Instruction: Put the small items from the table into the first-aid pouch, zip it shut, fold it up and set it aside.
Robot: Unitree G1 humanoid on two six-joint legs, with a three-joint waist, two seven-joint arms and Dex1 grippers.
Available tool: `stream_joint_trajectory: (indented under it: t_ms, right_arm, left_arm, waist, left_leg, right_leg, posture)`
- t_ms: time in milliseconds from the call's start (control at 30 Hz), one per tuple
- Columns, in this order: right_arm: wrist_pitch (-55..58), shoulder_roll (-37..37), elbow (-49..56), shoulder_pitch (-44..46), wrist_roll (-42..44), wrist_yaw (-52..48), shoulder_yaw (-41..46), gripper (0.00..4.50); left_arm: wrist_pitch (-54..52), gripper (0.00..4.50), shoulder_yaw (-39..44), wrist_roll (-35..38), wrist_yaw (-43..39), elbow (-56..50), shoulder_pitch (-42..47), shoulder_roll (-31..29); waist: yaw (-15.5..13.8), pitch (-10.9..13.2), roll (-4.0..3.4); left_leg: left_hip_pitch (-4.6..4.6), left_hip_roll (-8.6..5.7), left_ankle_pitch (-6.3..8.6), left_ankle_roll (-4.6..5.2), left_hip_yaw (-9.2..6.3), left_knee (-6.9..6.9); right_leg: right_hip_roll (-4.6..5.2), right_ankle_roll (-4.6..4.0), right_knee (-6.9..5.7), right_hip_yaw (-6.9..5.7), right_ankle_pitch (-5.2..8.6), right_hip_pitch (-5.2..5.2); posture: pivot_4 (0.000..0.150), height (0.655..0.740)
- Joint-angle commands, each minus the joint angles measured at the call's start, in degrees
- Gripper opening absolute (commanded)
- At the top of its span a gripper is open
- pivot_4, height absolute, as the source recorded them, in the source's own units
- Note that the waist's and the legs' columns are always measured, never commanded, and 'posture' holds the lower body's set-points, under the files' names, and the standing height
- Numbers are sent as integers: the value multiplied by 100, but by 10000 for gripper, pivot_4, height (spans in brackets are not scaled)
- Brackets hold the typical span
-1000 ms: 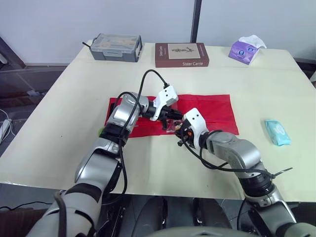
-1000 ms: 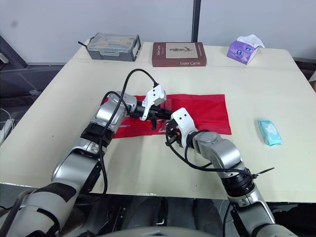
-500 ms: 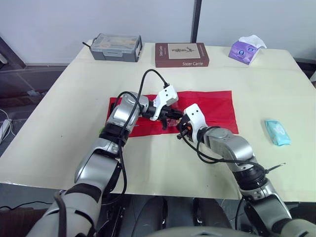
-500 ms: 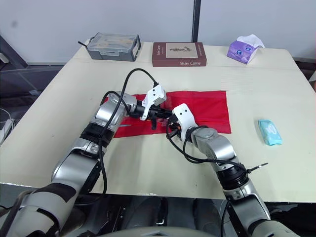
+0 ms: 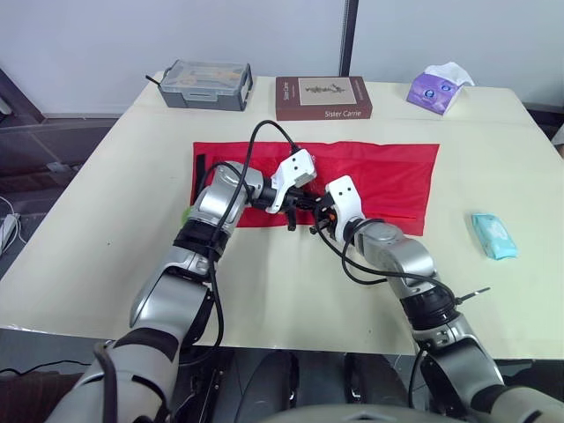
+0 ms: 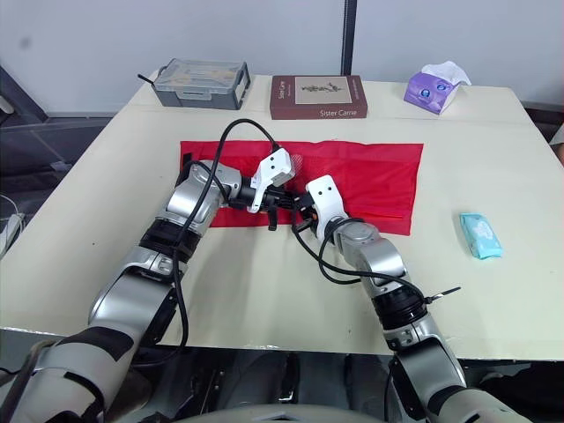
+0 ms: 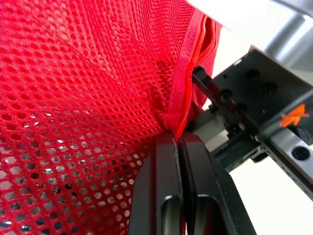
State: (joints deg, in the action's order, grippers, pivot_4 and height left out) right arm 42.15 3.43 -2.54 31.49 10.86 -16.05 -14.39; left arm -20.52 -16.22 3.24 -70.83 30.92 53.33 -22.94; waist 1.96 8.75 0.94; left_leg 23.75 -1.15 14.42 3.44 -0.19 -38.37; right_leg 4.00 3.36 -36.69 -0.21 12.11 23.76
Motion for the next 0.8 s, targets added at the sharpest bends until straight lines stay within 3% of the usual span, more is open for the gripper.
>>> stream_joint_trajectory:
  t_ms: [33, 100, 133, 167, 267, 500, 767, 800]
  right_arm:
    - [-33, 143, 700, -120, 90, -241, 60, 861]
    - [148, 223, 994, -307, 140, -300, 43, 861]
    - [255, 265, 1135, -396, 171, -331, 32, 0]
    - [332, 316, 1270, -489, 173, -340, 18, 0]
    - [540, 388, 1535, -689, 204, -325, 59, 0]
    - [787, 489, 1903, -886, 233, -316, 134, 0]
    - [792, 441, 1830, -784, 179, -301, 53, 0]
    - [771, 413, 1766, -724, 155, -297, 21, 0]
  left_arm:
    - [146, 0, 9, 20, -109, 210, 85, 50]
    - [190, 0, 186, 151, -132, 437, 224, 70]
    - [250, 6108, 240, 182, -149, 534, 275, 58]
    - [397, 8645, 283, 159, -98, 659, 315, 36]
    - [746, 22804, 323, 95, -211, 878, 346, -121]
    - [1626, 22804, 229, -228, -280, 1138, 229, -551]
    - [2283, 22804, 126, -633, -68, 1460, 225, -506]
    - [2373, 20516, 114, -676, -59, 1523, 243, -500]
  waist:
    - [-1, 0, 0]
    - [-8, 0, 0]
    - [-2, 0, 0]
    - [0, 0, 0]
    - [17, 0, 0]
    - [6, 0, 0]
    - [-17, 0, 0]
    - [-17, 0, 0]
  left_leg:
    - [0, 0, 0, 0, 0, 0]
    - [1, -1, 1, 1, 1, 0]
    - [1, -1, 2, 3, 0, 0]
    - [1, -1, 2, 3, 0, 0]
    - [0, 0, 2, 4, 0, 0]
    - [0, 2, 2, 4, 0, 1]
    - [1, -1, 3, 4, 0, 0]
    - [1, -1, 3, 4, 0, 0]
  right_leg:
    - [0, 0, 1, 0, 0, 0]
    - [0, 0, 1, 1, 0, 0]
    - [0, 0, 1, 0, 0, 0]
    - [0, 0, 1, 0, 0, 0]
    - [-1, 0, 1, 0, 0, 0]
    - [-1, 0, 2, 0, 0, 0]
    - [1, 0, 3, 0, 0, 0]
    - [1, 0, 2, -1, 0, 0]
  posture:
    - [1500, 7400]
    - [1500, 7400]
    - [1500, 7400]
    - [1500, 7400]
    - [1500, 7400]
    - [1500, 7400]
    - [1500, 7400]
    - [1500, 7400]
